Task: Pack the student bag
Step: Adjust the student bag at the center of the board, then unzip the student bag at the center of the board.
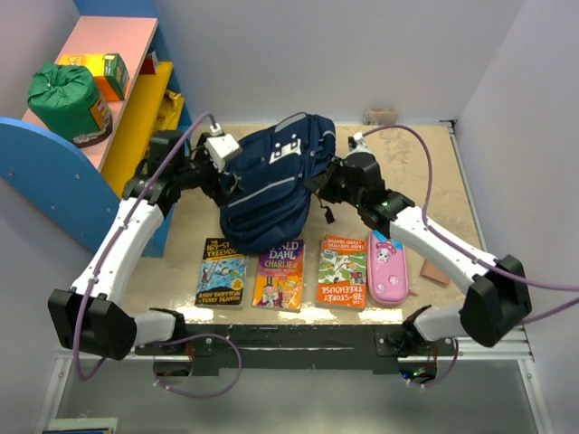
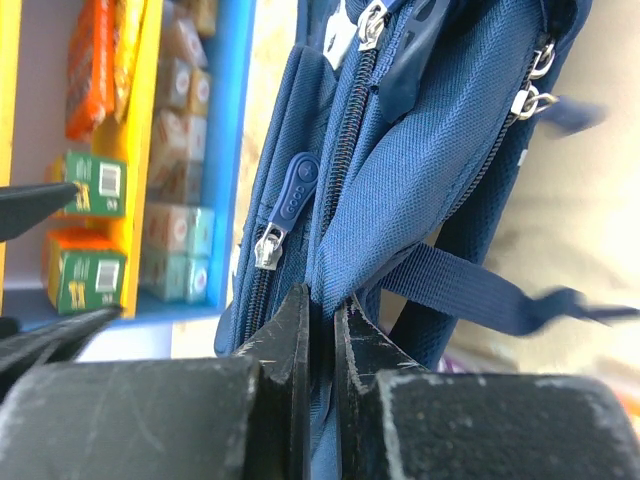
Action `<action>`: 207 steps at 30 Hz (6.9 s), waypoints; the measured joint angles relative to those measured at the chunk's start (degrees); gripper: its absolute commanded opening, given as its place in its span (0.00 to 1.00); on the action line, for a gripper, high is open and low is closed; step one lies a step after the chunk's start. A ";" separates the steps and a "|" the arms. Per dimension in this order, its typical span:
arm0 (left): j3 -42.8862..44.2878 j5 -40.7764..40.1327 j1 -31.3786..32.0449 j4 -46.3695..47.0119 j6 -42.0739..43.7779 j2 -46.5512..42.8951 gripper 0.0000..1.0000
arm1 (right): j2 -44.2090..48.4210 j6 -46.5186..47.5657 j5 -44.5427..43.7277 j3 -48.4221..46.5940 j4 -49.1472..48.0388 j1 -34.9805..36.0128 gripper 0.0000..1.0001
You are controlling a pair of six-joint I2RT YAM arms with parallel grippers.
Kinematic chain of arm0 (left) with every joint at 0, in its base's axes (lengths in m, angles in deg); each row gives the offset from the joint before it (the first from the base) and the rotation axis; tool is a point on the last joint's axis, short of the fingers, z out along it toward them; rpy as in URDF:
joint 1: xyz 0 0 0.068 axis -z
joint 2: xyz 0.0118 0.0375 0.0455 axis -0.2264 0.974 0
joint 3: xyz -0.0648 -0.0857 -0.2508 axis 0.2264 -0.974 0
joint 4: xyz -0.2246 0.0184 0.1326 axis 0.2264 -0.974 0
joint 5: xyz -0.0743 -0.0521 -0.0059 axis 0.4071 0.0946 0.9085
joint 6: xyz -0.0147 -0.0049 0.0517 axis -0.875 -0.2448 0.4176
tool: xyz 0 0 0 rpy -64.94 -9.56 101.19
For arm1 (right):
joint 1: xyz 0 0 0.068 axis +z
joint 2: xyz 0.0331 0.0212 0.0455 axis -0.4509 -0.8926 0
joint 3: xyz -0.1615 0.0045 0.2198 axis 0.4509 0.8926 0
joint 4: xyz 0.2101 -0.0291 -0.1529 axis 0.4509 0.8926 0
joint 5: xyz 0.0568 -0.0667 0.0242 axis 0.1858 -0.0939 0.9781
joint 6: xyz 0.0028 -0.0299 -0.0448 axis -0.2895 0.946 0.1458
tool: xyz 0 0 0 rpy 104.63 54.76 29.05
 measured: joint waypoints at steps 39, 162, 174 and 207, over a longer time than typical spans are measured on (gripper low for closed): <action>-17.97 -11.93 28.98 8.72 8.63 8.98 0.96 | 16.22 4.74 -5.05 21.55 6.56 3.50 0.41; -21.70 -20.65 39.01 7.34 17.97 -24.44 0.00 | 29.14 44.74 -20.06 44.37 -37.20 20.22 0.74; -23.34 -20.04 38.69 7.63 17.35 -24.46 0.00 | 26.18 47.08 -25.40 44.50 -38.49 24.70 0.73; -25.38 -11.26 37.31 8.15 23.98 -29.86 0.00 | 41.70 38.86 -18.82 29.94 -7.85 26.97 0.75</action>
